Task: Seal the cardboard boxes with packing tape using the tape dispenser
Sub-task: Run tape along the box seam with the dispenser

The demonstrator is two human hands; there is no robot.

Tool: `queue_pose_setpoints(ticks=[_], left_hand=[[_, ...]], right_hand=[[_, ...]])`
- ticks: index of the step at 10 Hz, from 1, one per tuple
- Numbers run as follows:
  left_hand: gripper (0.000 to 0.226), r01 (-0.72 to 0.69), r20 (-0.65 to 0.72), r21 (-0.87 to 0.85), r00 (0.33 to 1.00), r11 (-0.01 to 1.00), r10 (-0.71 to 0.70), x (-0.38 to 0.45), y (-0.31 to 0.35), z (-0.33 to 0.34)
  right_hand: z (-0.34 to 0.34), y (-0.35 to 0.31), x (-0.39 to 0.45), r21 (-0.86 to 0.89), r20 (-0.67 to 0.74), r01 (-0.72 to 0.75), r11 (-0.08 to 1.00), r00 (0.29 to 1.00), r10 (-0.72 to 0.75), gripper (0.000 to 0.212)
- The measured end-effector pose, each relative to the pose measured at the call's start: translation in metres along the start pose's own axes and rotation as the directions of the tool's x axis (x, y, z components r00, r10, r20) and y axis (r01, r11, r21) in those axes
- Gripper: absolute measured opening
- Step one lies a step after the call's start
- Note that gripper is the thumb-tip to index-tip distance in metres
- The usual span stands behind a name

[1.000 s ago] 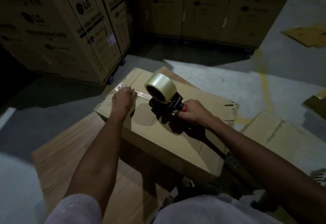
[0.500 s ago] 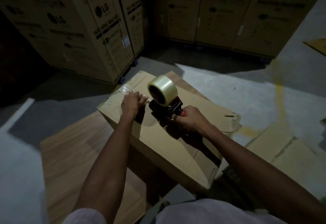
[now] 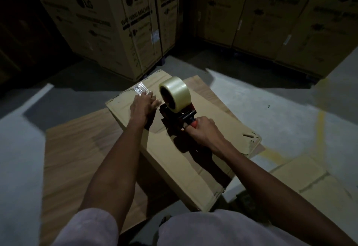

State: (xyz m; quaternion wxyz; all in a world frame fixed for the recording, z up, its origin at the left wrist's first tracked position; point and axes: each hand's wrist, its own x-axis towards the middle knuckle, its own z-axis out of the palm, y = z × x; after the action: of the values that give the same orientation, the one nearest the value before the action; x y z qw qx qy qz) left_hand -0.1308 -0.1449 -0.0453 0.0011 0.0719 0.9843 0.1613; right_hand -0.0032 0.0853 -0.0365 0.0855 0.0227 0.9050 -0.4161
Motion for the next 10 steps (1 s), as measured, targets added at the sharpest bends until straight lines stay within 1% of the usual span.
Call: queue_pose_setpoints(ticks=[1, 2, 3, 4, 5, 6, 7, 8, 9, 10], left_hand=[[0.034, -0.023, -0.043, -0.045, 0.999, 0.999, 0.021, -0.004, 0.004, 0.004], [0.036, 0.020, -0.093, -0.027, 0.995, 0.999, -0.023, -0.009, 0.005, 0.007], [0.046, -0.015, -0.051, 0.040, 0.999, 0.999, 0.017, -0.003, 0.004, 0.003], [0.048, -0.023, -0.051, 0.067, 0.998, 0.997, 0.026, -0.004, 0.006, 0.004], [0.040, -0.097, -0.072, 0.098, 0.992, 0.990, 0.104, -0.006, 0.009, 0.003], [0.042, -0.096, -0.029, 0.075, 0.995, 0.993, 0.098, -0.006, 0.013, 0.004], [0.040, -0.134, 0.016, -0.018, 0.991, 0.991, 0.135, -0.015, 0.016, 0.018], [0.038, -0.124, -0.015, -0.115, 0.992, 0.986, 0.123, -0.022, 0.027, 0.028], [0.037, -0.102, 0.001, -0.176, 0.995, 0.979, 0.103, -0.020, 0.030, 0.028], [0.034, -0.122, -0.019, -0.186, 0.993, 0.975, 0.120, -0.017, 0.022, 0.027]], right_hand=[[-0.004, -0.002, -0.002, 0.025, 0.025, 0.002, 1.000, 1.000, -0.002, 0.034], [-0.011, -0.001, -0.009, 0.004, 0.027, 0.024, 1.000, 0.999, -0.024, 0.035], [-0.015, 0.010, -0.021, -0.019, 0.012, 0.041, 0.999, 0.999, -0.041, 0.037], [-0.017, 0.018, -0.028, -0.039, -0.002, 0.044, 0.998, 0.999, -0.044, 0.037], [-0.015, 0.023, -0.033, -0.035, -0.014, 0.031, 0.999, 0.999, -0.032, 0.040], [-0.014, 0.023, -0.035, -0.001, -0.009, 0.023, 1.000, 1.000, -0.023, 0.044], [-0.014, 0.022, -0.033, 0.044, -0.005, -0.034, 0.998, 0.999, 0.034, 0.037], [-0.013, 0.019, -0.032, 0.072, -0.014, -0.056, 0.996, 0.998, 0.057, 0.031], [-0.010, 0.018, -0.033, 0.078, -0.033, -0.051, 0.996, 0.998, 0.054, 0.032], [-0.008, 0.017, -0.033, 0.083, -0.045, -0.057, 0.995, 0.997, 0.061, 0.035]])
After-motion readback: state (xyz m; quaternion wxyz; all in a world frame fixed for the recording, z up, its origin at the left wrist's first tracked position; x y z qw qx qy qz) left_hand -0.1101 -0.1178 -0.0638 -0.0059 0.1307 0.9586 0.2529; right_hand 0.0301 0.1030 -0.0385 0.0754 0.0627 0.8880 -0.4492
